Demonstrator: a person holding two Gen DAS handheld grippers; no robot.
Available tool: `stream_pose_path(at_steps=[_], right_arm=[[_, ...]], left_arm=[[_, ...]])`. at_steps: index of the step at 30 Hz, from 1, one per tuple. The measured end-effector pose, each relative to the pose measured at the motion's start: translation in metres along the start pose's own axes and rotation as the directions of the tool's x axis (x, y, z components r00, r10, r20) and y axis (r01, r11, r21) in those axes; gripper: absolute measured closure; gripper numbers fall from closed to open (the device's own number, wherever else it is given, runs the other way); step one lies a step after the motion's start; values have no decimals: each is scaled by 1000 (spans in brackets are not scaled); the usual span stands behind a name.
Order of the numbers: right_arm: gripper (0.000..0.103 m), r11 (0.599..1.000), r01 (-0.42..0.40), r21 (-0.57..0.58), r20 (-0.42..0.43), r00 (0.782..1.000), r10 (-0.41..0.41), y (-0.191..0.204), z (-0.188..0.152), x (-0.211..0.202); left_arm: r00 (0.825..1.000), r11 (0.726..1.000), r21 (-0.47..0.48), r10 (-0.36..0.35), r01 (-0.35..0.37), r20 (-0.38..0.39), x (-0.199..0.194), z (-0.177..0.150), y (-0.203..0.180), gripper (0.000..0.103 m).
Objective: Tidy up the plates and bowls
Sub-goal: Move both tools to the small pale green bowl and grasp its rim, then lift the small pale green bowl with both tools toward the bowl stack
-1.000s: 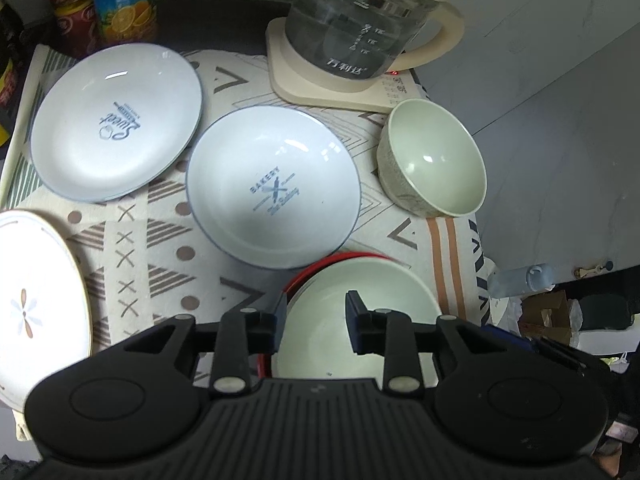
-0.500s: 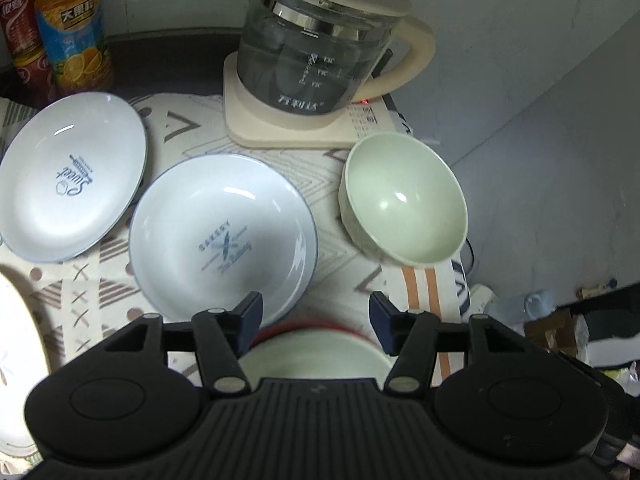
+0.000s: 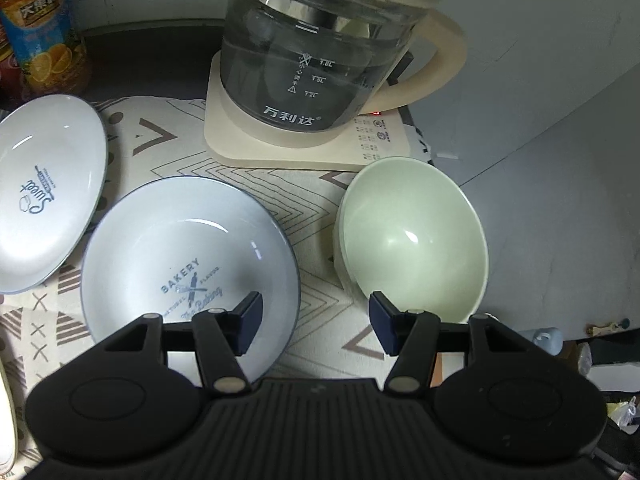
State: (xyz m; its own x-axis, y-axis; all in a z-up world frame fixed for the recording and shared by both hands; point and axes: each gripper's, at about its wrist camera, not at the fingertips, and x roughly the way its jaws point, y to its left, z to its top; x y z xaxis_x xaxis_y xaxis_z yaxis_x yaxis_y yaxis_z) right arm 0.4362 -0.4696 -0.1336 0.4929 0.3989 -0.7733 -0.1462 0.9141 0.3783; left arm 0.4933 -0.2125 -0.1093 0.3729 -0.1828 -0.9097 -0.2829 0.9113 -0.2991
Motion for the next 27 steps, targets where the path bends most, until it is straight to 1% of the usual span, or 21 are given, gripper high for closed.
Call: stream_pose_path(at_steps=[3, 8, 10, 14, 15, 17, 19, 21, 24, 27], right_arm=[[49, 1000, 4, 8, 0, 1000, -4, -5, 4, 5], [49, 999, -6, 37, 0, 1000, 6, -10, 14, 18], [49, 999, -6, 49, -6, 1000, 6, -11, 18, 25], [49, 997, -11, 77, -17, 1000, 13, -13, 23, 37], [49, 996, -13, 87, -20, 1000, 15, -14, 24, 39], [49, 995, -15, 103, -24, 1000, 17, -15, 26, 45], [50, 992, -17, 129, -29, 999, 21, -16, 28, 50], [51, 988, -24, 152, -42, 999, 30, -18, 28, 55], [56, 987, -13, 160, -62, 998, 23, -17, 27, 65], [61, 980, -8, 197, -86, 996, 26, -20, 26, 74]], left_arm=[[1000, 1000, -14, -3, 3, -7, 10, 5, -1, 46], [1000, 1000, -22, 14, -15, -15, 26, 8, -5, 46], [999, 999, -39, 26, -27, -18, 32, 9, -6, 46], [999, 997, -77, 28, -29, -23, 45, 10, -6, 47], [999, 996, -76, 34, -37, -29, 48, 11, -6, 50], [998, 995, -84, 44, -47, -39, 53, 12, -6, 51], [998, 995, -91, 36, -40, -42, 57, 12, -7, 53], [998, 994, -97, 34, -38, -51, 63, 13, -7, 61], [997, 993, -94, 72, -76, -38, 67, 16, -9, 65], [995, 988, -113, 98, -101, -31, 71, 20, -9, 66]])
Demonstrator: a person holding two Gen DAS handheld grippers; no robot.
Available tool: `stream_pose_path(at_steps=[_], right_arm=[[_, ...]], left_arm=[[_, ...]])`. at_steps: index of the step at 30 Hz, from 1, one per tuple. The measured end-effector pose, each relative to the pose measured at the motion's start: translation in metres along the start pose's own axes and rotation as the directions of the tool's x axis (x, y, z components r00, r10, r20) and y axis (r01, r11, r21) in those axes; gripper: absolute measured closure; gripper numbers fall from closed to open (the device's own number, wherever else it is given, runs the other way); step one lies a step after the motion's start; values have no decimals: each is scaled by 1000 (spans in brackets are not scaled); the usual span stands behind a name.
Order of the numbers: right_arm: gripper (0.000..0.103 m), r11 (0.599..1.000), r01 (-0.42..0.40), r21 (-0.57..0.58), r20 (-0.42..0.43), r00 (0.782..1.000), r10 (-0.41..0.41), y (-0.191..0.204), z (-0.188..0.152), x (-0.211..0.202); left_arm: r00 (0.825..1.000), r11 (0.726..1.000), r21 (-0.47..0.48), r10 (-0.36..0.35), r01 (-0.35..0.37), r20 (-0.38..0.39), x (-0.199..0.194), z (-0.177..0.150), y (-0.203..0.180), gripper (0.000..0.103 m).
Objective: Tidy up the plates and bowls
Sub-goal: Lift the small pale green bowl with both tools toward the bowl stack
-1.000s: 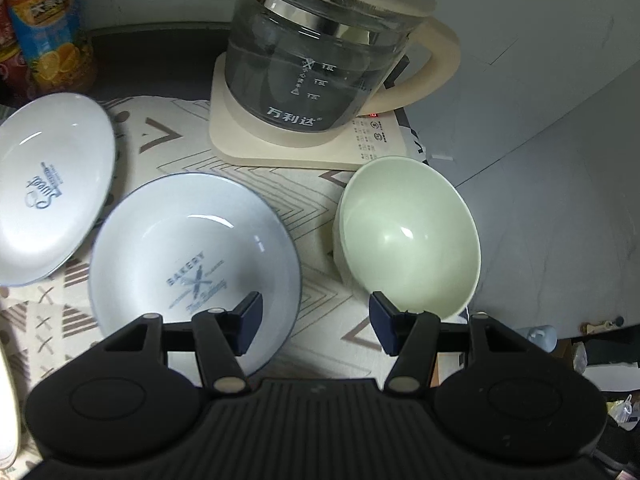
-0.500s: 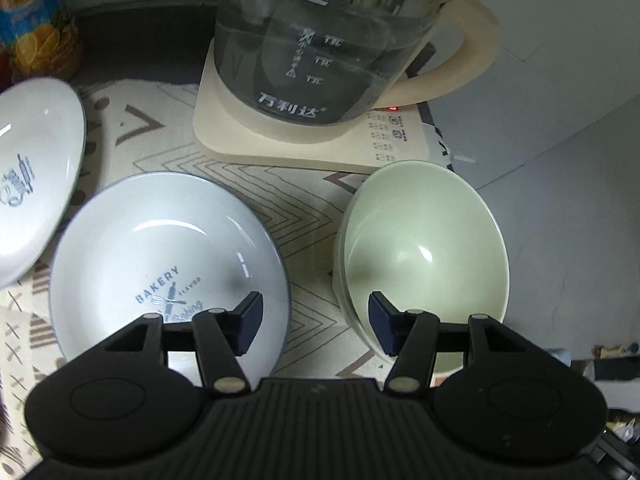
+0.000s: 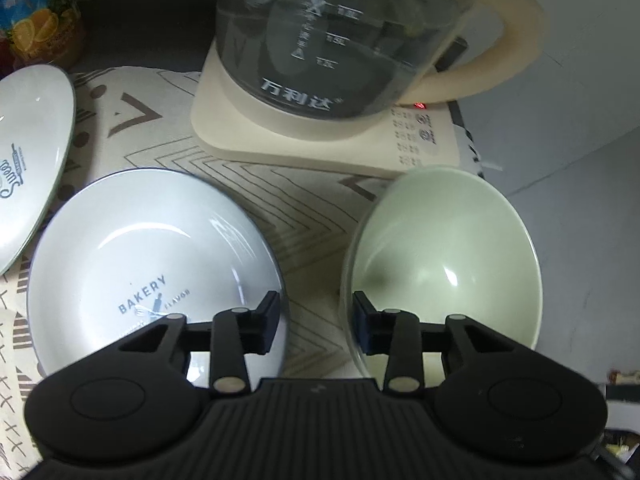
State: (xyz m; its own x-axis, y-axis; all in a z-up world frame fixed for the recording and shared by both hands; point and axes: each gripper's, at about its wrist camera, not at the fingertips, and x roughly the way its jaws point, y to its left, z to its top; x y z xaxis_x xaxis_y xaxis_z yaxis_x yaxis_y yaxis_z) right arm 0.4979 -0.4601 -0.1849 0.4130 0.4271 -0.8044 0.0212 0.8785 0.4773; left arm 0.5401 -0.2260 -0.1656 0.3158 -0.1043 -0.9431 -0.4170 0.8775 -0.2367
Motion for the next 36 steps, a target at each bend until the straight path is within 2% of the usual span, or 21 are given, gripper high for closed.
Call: stream_pose_path(at_steps=[6, 8, 10, 14, 16, 18, 26, 36], right_arm=[[67, 999, 2, 44, -19, 1000, -1, -6, 1, 13], [76, 999, -5, 34, -18, 1000, 5, -4, 1, 15], [81, 1000, -12, 18, -14, 1000, 12, -1, 0, 16], [82, 1000, -7, -6, -8, 1000, 7, 5, -5, 12], [83, 1000, -26, -1, -4, 1000, 26, 5, -8, 9], [85, 999, -45, 0, 0, 999, 45, 5, -11, 5], [86, 999, -55, 1, 27, 998, 55, 7, -10, -12], [86, 995, -90, 33, 76, 993, 87, 10, -11, -53]], left_arm=[[1000, 1000, 14, 28, -28, 4, 5, 6, -3, 67], [1000, 1000, 10, 25, -25, 3, 5, 7, -3, 67], [1000, 1000, 10, 19, -19, 5, 5, 7, -2, 67], [1000, 1000, 16, 9, -9, 5, 1, 5, 1, 75], [1000, 1000, 10, -1, 1, 3, -2, 5, 5, 82], [1000, 1000, 1, -21, 21, 2, -3, 7, 9, 93], [995, 995, -18, -102, 102, -6, -20, 11, 15, 95], [977, 976, 47, -213, 212, 20, -72, 7, 16, 95]])
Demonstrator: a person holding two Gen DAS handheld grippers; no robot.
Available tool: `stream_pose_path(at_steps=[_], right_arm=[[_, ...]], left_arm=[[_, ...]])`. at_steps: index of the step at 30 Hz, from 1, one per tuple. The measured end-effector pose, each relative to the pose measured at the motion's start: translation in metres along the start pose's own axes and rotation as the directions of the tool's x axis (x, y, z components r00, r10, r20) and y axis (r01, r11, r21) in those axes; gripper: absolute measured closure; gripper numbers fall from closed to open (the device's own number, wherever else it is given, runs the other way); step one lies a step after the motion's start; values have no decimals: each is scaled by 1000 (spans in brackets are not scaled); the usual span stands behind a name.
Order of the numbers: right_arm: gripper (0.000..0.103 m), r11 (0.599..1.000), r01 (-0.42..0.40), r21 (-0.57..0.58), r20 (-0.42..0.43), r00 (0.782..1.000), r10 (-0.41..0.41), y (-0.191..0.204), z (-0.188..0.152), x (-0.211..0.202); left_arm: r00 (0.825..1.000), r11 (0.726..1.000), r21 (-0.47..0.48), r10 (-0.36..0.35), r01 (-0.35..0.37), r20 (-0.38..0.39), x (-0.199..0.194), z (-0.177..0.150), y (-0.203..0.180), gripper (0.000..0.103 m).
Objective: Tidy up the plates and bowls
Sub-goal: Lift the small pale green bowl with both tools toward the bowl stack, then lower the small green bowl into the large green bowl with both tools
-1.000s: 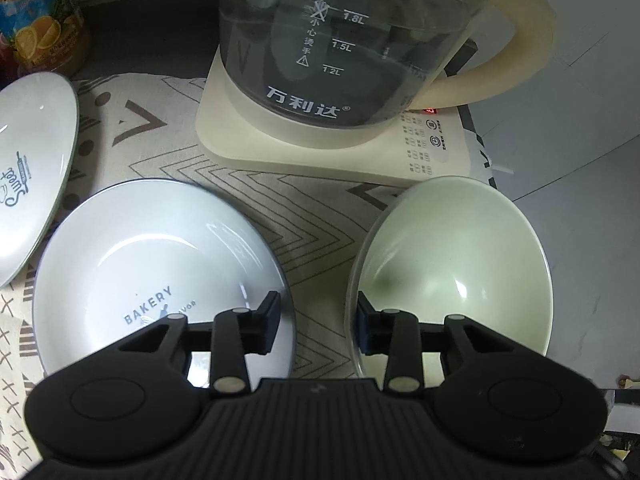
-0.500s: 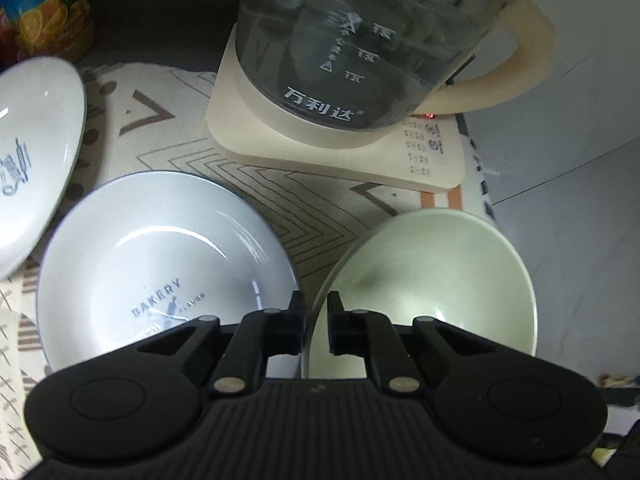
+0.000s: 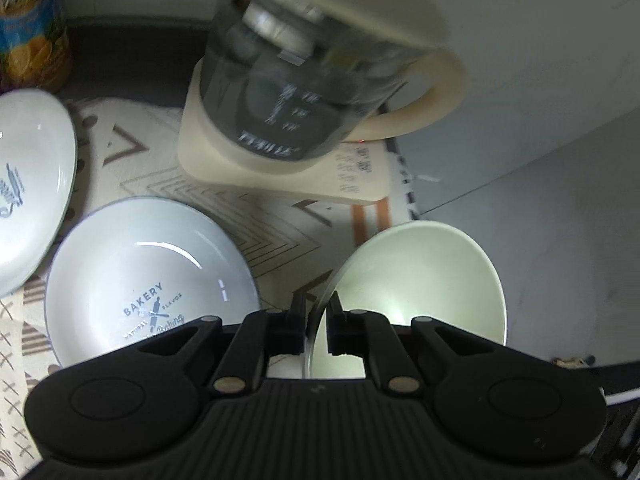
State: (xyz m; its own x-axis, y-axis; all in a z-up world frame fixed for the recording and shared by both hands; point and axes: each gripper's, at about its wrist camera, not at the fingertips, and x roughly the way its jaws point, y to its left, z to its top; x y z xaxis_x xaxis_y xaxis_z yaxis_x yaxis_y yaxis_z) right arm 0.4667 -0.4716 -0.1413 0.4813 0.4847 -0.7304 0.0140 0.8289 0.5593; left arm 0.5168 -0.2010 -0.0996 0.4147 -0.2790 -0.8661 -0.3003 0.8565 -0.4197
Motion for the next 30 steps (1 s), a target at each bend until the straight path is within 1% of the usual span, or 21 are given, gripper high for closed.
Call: stream_pose_path(at_steps=[6, 10, 16, 22, 30], right_arm=[[86, 999, -33, 3, 13, 999, 33, 7, -5, -19], [85, 999, -53, -7, 7, 999, 53, 13, -10, -28], [84, 995, -85, -47, -25, 996, 84, 24, -24, -40], [83, 985, -103, -135, -74, 993, 94, 39, -43, -46], [82, 953, -107, -283, -134, 988, 72, 59, -64, -48]], left_arm=[[999, 998, 46, -36, 35, 23, -28, -3, -3, 95], [999, 996, 85, -38, 35, 36, -44, -9, -4, 95], [998, 995, 92, -53, 48, 47, -68, -21, 9, 95], [997, 995, 85, -53, 48, 50, -85, -37, 29, 95], [998, 998, 50, -47, 46, 28, -96, -61, 58, 95]])
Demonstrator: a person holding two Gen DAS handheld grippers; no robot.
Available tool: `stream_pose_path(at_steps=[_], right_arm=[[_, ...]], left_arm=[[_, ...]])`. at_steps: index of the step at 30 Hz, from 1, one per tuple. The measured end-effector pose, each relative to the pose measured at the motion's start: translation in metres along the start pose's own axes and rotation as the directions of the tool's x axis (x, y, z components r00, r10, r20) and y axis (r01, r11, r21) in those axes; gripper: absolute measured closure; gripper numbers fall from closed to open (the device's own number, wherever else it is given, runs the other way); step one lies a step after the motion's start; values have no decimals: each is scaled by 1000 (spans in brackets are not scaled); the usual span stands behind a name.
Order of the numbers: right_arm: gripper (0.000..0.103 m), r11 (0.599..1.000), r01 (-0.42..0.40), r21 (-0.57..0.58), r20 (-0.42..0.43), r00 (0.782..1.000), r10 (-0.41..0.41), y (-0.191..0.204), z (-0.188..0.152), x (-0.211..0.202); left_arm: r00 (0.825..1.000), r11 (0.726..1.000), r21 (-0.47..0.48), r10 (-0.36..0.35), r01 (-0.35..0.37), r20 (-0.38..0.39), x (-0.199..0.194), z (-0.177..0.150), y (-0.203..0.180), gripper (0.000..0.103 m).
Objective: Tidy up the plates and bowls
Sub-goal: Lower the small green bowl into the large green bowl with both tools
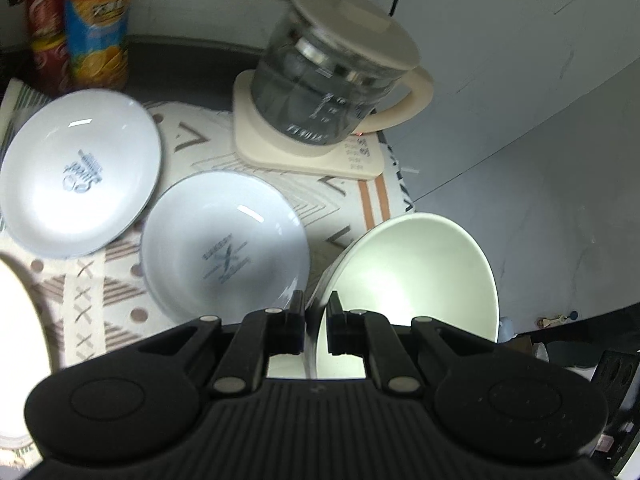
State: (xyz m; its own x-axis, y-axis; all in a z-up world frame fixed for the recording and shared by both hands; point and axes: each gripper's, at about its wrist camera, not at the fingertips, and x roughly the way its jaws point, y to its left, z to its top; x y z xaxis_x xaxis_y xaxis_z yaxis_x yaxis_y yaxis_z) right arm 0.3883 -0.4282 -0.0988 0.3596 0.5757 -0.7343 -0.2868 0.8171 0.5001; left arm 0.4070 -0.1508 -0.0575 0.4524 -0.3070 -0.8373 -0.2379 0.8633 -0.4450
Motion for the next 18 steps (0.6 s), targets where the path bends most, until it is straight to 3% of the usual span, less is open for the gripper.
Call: stream_pose_path(at_steps=[9, 18], right_arm=[[82, 993, -1, -120, -73, 997, -8, 15, -16, 5], [81, 993, -8, -122, -121, 993, -7, 19, -33, 9]], left_arm=[[1000, 999, -40, 8, -9, -27, -9, -25, 22, 95], [996, 997, -73, 30, -36, -85, -7, -51, 39, 95]])
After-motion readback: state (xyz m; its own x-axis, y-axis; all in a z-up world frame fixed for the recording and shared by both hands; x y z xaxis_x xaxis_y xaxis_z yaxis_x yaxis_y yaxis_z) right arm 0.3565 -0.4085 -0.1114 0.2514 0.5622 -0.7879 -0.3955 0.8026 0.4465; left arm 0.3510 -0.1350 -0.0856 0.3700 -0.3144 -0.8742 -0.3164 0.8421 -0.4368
